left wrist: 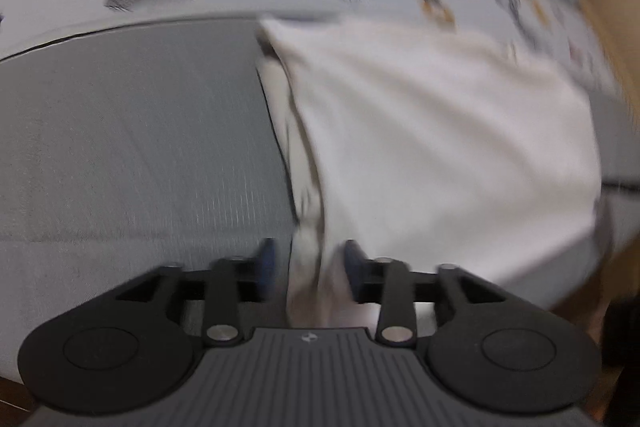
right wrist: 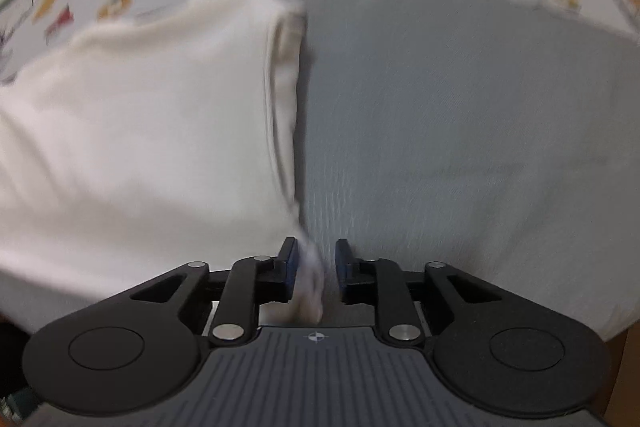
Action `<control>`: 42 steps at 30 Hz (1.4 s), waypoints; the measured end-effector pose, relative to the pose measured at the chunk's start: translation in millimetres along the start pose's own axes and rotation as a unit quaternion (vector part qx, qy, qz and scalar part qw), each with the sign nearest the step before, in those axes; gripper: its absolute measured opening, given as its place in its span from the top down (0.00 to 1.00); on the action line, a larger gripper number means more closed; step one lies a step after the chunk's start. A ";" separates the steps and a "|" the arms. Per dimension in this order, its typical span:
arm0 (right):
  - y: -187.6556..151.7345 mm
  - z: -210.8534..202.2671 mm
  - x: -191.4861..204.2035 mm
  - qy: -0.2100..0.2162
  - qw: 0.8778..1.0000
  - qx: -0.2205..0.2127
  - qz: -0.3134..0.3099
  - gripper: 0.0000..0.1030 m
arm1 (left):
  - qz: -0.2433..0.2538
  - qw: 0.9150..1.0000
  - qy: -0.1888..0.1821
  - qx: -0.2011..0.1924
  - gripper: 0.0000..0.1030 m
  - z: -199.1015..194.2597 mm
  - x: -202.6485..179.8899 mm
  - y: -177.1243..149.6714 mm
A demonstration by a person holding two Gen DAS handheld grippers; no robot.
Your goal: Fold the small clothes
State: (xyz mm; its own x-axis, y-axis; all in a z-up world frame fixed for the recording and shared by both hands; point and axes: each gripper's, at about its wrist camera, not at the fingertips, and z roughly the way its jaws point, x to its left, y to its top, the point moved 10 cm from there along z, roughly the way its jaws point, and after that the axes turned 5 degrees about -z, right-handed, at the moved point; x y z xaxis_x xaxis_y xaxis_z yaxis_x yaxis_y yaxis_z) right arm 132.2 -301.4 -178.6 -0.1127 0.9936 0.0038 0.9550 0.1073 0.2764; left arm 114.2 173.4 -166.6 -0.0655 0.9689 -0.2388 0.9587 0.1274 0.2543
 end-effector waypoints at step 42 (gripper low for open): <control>41.4 -96.8 -11.1 -0.069 0.972 -0.218 0.061 0.58 | -0.070 0.991 0.105 -0.053 0.86 7.1 29.4 1.4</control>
State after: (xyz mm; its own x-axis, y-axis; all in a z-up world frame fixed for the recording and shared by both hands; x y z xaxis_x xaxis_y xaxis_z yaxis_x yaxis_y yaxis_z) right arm 146.4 -311.4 -74.2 0.0610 0.9965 -0.0576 0.7486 -0.0075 0.6630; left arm 115.6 200.5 -179.9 -0.2619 0.9617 -0.0805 0.9026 0.2736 0.3323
